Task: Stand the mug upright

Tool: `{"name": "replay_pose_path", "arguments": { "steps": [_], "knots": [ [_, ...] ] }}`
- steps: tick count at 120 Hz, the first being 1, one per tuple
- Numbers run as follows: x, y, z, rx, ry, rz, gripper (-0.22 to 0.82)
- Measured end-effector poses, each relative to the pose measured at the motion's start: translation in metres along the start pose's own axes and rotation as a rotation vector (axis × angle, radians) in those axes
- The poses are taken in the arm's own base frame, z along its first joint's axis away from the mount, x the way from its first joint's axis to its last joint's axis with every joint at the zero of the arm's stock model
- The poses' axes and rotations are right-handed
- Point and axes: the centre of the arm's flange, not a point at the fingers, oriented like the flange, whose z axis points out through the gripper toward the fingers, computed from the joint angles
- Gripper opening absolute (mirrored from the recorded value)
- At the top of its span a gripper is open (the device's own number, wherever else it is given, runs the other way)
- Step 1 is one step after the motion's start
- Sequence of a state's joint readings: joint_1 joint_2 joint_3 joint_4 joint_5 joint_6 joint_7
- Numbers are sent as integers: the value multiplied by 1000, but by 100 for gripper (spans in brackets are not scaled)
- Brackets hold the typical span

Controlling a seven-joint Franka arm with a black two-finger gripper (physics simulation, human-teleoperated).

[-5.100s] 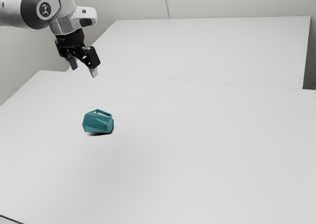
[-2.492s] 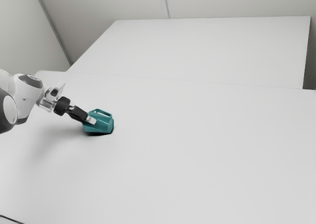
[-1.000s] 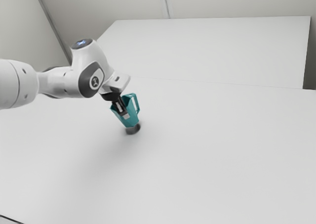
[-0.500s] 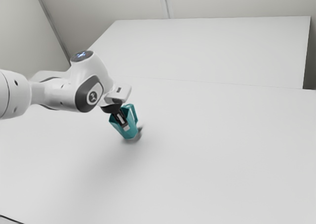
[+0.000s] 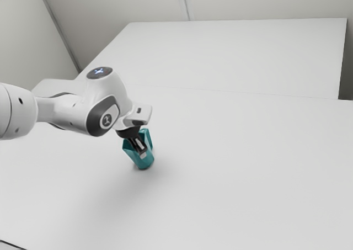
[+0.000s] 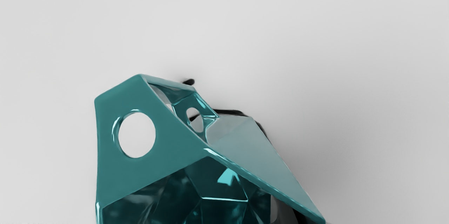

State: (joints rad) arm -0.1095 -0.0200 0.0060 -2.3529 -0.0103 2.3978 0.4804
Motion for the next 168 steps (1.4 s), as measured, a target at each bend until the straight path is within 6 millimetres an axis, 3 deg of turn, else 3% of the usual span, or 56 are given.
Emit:
{"name": "replay_pose_path", "arguments": {
  "steps": [19,48,79,111,127,155,168],
  "knots": [
    [3,7,2,-2,-4,-27,-18],
    [3,10,1,-12,-14,-66,31],
    [-5,-2,-11,-6,-3,-123,52],
    [-4,8,-66,13,48,-128,58],
    [15,5,-106,17,67,-121,59],
    [37,-29,-182,33,78,-156,60],
    [44,-34,-217,64,57,-142,60]
  ]
}}
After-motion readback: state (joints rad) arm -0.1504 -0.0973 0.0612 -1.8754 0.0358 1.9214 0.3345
